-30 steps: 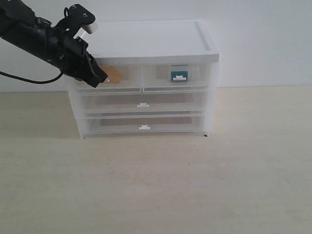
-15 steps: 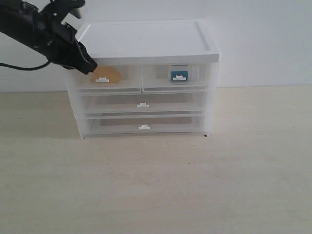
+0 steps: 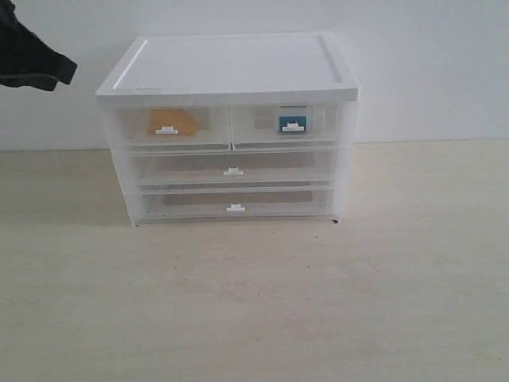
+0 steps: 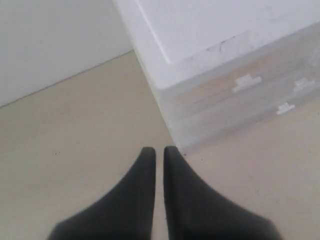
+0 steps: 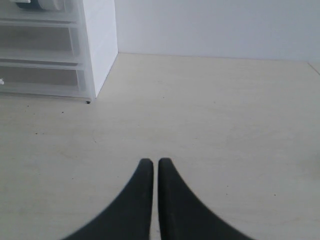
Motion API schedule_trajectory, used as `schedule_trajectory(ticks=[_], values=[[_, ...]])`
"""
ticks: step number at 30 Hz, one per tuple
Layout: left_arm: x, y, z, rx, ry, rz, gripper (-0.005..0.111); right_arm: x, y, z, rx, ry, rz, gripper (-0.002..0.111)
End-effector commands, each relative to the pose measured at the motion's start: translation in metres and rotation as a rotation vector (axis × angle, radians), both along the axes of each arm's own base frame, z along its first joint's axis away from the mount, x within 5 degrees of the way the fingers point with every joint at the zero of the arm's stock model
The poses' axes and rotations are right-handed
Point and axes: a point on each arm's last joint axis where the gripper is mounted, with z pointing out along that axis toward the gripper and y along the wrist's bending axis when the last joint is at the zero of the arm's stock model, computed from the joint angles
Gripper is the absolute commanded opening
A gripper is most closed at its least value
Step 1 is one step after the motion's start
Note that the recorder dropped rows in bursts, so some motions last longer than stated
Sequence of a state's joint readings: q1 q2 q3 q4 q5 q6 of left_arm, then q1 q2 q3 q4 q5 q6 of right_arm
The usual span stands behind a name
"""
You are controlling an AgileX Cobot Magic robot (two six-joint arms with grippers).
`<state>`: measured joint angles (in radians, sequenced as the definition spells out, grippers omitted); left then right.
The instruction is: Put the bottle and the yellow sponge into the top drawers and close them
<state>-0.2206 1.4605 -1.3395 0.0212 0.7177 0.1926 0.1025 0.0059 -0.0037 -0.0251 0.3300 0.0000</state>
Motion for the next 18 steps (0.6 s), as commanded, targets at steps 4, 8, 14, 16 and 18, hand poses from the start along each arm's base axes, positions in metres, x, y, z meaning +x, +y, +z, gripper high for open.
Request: schedule_trajectory(ticks=[4, 8, 14, 16, 18], values=[[-0.049, 0.017, 0.000, -0.085, -0.116, 0.127, 0.004, 0.000, 0.000, 0.000, -0.005, -0.012, -0.002, 0.001], [-0.075, 0.023, -0.005, -0.106, -0.145, 0.139, 0.004, 0.000, 0.000, 0.000, -0.005, -0.012, -0.002, 0.001], [-0.106, 0.032, -0.017, -0.077, -0.160, 0.144, 0.004, 0.000, 0.000, 0.000, -0.005, -0.012, -0.002, 0.001], [-0.116, 0.036, -0.020, -0.073, -0.170, 0.160, 0.004, 0.000, 0.000, 0.000, -0.005, -0.012, -0.002, 0.001], [-0.128, 0.040, -0.023, -0.074, -0.178, 0.176, 0.004, 0.000, 0.000, 0.000, -0.005, -0.012, -0.002, 0.001]])
